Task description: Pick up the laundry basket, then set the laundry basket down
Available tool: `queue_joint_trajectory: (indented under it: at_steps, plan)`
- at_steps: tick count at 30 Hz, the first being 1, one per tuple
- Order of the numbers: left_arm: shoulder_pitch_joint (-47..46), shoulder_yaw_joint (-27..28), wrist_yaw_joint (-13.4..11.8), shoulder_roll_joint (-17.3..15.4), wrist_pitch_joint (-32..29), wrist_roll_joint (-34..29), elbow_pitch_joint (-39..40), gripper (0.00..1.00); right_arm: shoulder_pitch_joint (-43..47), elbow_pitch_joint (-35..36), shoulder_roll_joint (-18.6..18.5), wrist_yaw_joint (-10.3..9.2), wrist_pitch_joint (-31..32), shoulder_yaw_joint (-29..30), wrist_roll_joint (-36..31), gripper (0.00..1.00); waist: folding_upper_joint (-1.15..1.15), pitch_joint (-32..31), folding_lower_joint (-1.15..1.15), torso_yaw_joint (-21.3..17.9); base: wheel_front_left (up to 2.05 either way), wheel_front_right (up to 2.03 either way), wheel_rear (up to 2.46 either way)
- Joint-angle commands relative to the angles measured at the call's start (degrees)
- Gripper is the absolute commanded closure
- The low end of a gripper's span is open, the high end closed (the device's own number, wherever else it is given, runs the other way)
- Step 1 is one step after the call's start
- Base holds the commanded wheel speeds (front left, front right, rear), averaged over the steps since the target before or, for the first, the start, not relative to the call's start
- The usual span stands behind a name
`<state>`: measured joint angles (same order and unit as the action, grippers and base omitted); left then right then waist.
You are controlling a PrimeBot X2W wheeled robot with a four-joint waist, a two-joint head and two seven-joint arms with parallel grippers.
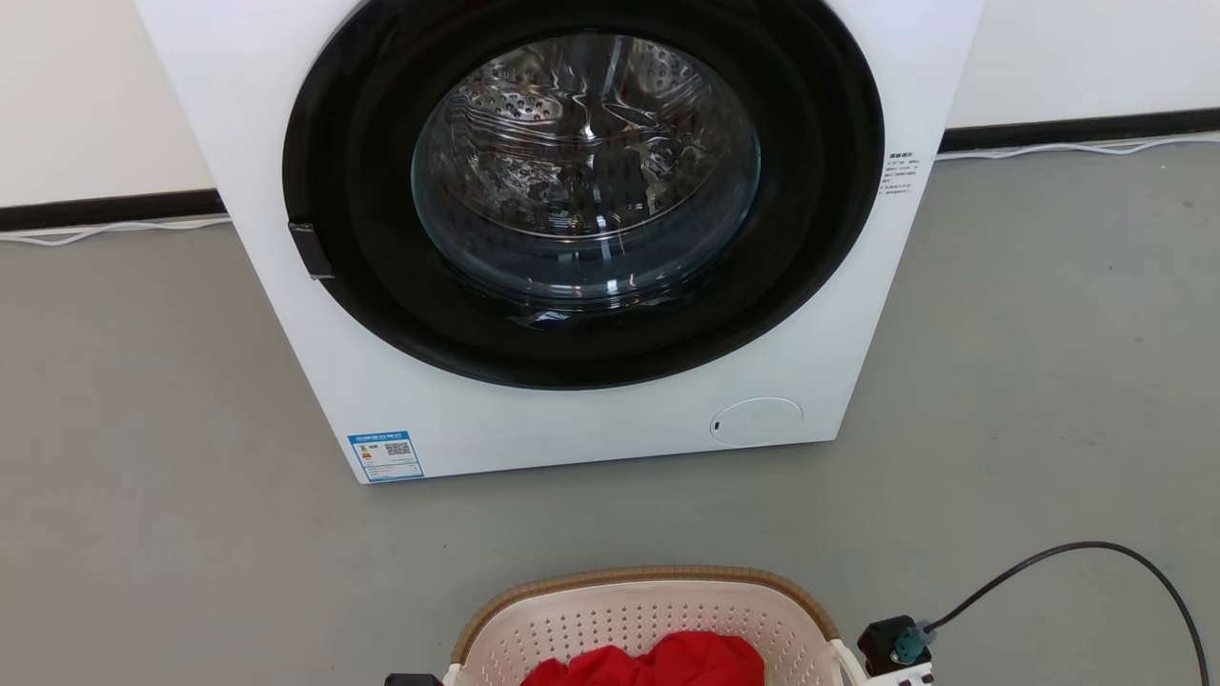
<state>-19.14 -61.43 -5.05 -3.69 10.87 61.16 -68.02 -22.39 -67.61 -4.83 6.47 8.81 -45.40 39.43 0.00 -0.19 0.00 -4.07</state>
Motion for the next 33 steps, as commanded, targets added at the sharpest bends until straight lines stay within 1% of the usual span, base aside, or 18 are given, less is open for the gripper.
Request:
queue_joint_trajectory:
  at_steps: [1, 9, 13, 19, 23, 33]
  plan:
    - [-2.68, 0.38, 0.31, 0.81, 1.17, 0.22, 1.13, 1.00, -1.17, 1.09, 1.95, 1.02, -0.84, -1.58, 0.04, 1.00, 0.00, 0.11, 0.00, -0.04, 0.00, 0.00, 0.00]
    - [-3.00, -0.45, 0.18, 0.81, 1.32, 1.12, 1.33, 1.00, -1.62, 0.82, 1.95, 1.02, -1.12, -1.66, 0.13, 1.00, 0.00, 0.74, 0.00, 0.07, 0.00, 0.00, 0.00]
    - [-3.74, -0.85, -0.10, 0.81, 1.46, 1.59, 1.63, 1.00, -2.71, 0.63, 1.95, 1.02, -1.52, -1.46, 0.04, 1.00, 0.00, 2.24, 0.00, 0.19, 0.00, 0.00, 0.00]
    - [-8.10, -0.78, -0.59, 0.81, 2.48, 1.69, 1.19, 1.00, -6.68, 0.13, 1.95, 1.02, -3.85, -0.02, 0.10, 1.00, 0.00, 7.51, 0.00, 0.65, 0.00, 0.00, 0.00]
    - [-12.02, -0.17, -0.43, 0.81, 3.24, 1.42, 0.66, 1.00, -9.93, -0.53, 1.95, 1.02, -5.80, 0.88, -0.21, 1.00, 0.00, 11.61, 0.00, 1.06, 0.00, 0.00, 0.00]
    - [-22.56, 2.23, -0.50, 0.74, 4.07, -0.23, -0.91, 1.00, -19.15, -2.37, 1.95, 1.02, -11.75, 2.69, -1.89, 1.00, 0.00, 23.64, 0.00, 1.50, 0.00, 0.00, 0.00]
